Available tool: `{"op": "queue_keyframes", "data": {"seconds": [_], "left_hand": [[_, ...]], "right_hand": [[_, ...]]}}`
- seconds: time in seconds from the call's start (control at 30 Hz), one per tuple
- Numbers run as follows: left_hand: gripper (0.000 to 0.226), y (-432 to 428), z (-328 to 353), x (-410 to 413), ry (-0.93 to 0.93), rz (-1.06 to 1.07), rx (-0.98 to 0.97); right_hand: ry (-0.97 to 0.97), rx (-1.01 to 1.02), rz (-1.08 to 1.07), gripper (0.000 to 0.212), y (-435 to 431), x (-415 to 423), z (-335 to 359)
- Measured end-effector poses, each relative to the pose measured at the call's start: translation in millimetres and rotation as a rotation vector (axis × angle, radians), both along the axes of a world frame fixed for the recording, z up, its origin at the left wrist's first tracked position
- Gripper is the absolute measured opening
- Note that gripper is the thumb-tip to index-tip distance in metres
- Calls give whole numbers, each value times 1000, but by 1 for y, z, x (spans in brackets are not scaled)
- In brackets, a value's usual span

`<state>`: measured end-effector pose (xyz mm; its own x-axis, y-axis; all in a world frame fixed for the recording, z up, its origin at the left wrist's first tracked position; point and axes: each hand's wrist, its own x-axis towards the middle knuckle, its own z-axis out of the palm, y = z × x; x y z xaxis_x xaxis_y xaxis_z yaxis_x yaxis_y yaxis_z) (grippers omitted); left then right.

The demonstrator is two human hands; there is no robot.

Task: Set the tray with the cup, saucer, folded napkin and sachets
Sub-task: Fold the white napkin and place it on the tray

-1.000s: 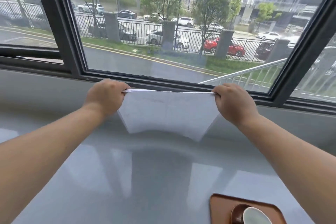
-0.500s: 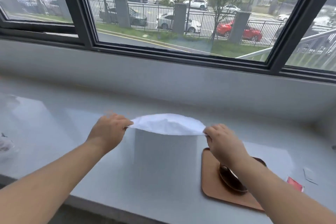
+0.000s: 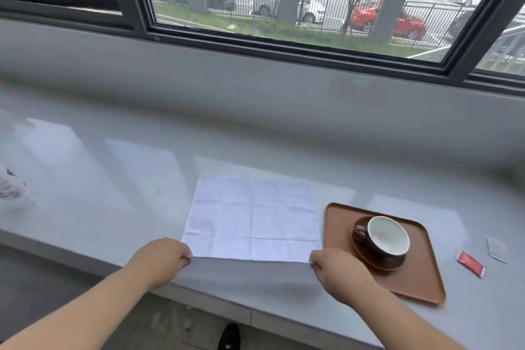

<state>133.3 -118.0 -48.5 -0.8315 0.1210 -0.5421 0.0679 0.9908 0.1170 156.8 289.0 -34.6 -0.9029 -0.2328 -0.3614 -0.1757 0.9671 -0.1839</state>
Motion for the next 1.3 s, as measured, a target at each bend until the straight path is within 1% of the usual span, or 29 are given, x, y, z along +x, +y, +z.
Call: {"op": "queue_keyframes", "data": {"seconds": [0.13,0.17,0.3,0.4,0.57,0.73,0.83,0.93,1.3], "left_hand": [[22,10,9,-9,42,40,32],[21,12,13,-13,53,67,42],[29,11,22,-22,104,191,121],[28,10,25,-31,111,234,159],[28,1,7,-94,74,275,221],[25,-1,-11,-135,62,307,270],[25,-1,-20,-154,56,323,273],[24,-1,-29,-170,45,337,280],[25,1,-48,-204,85,334,195]], "right_hand": [[64,0,-78,20,10,-15,4],[77,-2,-94,20,11,-22,5],[113,-20,-142,18,11,-40,12],[125,-31,-166,16,12,-54,17],[101,-71,-248,16,7,-119,3],[68,-161,-346,13,5,-163,-13],[48,-229,-404,10,4,-182,-22],[31,-254,-436,8,5,-197,-31],[14,-217,-518,10,12,-218,-53]]}}
